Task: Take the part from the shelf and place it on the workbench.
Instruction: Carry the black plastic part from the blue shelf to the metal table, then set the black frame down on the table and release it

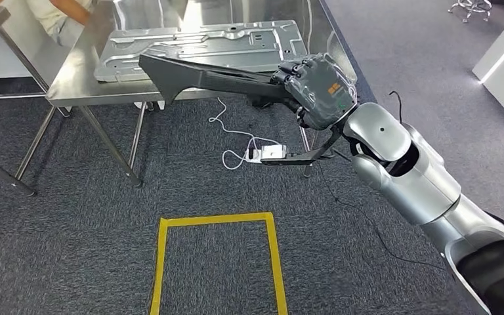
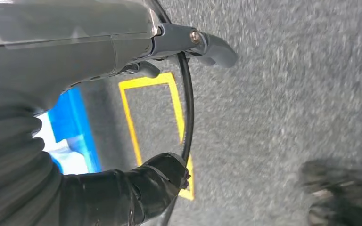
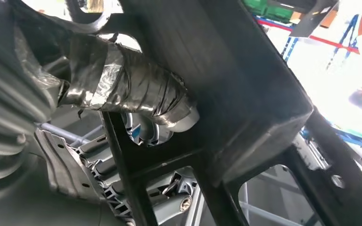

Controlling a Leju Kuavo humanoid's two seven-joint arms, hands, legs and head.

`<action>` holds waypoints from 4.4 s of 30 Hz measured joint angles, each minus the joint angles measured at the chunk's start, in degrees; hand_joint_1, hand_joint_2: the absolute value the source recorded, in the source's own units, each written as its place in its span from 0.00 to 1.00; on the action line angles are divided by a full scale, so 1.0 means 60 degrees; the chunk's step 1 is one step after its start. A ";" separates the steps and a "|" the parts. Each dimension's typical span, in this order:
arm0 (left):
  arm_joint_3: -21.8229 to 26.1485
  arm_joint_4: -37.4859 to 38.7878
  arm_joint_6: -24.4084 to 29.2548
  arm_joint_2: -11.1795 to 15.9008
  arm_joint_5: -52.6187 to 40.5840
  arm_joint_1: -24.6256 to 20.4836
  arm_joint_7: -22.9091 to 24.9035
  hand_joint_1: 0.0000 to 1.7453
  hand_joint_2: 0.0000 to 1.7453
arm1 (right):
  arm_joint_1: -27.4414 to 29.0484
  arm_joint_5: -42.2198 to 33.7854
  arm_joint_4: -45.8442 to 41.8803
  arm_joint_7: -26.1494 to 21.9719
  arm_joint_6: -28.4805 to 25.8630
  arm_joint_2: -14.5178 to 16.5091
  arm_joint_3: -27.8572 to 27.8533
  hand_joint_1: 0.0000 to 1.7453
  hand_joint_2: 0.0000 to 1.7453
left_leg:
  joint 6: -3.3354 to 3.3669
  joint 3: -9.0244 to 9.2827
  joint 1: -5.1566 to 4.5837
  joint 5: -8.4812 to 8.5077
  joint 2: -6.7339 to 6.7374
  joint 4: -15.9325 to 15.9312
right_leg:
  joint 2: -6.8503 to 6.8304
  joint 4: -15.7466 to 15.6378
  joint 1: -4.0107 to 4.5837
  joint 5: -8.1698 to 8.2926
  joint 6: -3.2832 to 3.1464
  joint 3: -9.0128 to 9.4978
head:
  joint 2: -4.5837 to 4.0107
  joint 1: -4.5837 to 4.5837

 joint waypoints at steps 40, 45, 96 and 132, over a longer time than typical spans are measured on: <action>0.0326 -0.1161 0.0843 -0.0653 0.0989 -0.0890 0.2266 0.00 1.00 | -0.3232 0.1351 0.3739 0.0839 0.2406 0.2683 0.1346 1.00 1.00 | 0.0348 0.0608 0.0078 0.1418 0.0001 -0.1970 | -0.0113 0.1046 -0.0042 -0.0340 0.0489 -0.0421 | 0.0000 0.0013; 0.0365 -0.1229 0.0840 -0.0675 0.1093 -0.0859 0.2341 0.00 1.00 | -0.3180 0.1425 0.4163 0.0907 0.2496 0.2990 0.1484 1.00 1.00 | 0.0463 0.1007 -0.0048 0.1058 -0.0079 -0.1973 | -0.0119 0.2854 0.0017 -0.1001 0.0416 -0.2017 | 0.0000 0.0019; 0.0627 -0.1698 0.0404 -0.0959 0.1109 -0.0659 0.1837 0.00 1.00 | -0.4224 0.3065 0.6459 0.1545 0.2698 0.2603 0.2082 1.00 1.00 | -0.0123 0.0595 0.0081 0.1448 0.0016 -0.1716 | -0.0125 0.0260 0.0123 0.0088 0.0052 -0.0437 | 0.0000 -0.0086; 0.0529 -0.4723 -0.1197 -0.2035 0.1725 -0.0230 0.2633 0.00 1.00 | -0.2658 0.4824 0.8241 0.1881 0.2174 0.2697 0.1445 1.00 1.00 | 0.0280 0.0835 -0.0058 0.1184 0.0035 -0.1964 | -0.0068 0.0350 0.0218 0.0296 0.0080 -0.0807 | 0.0000 -0.0067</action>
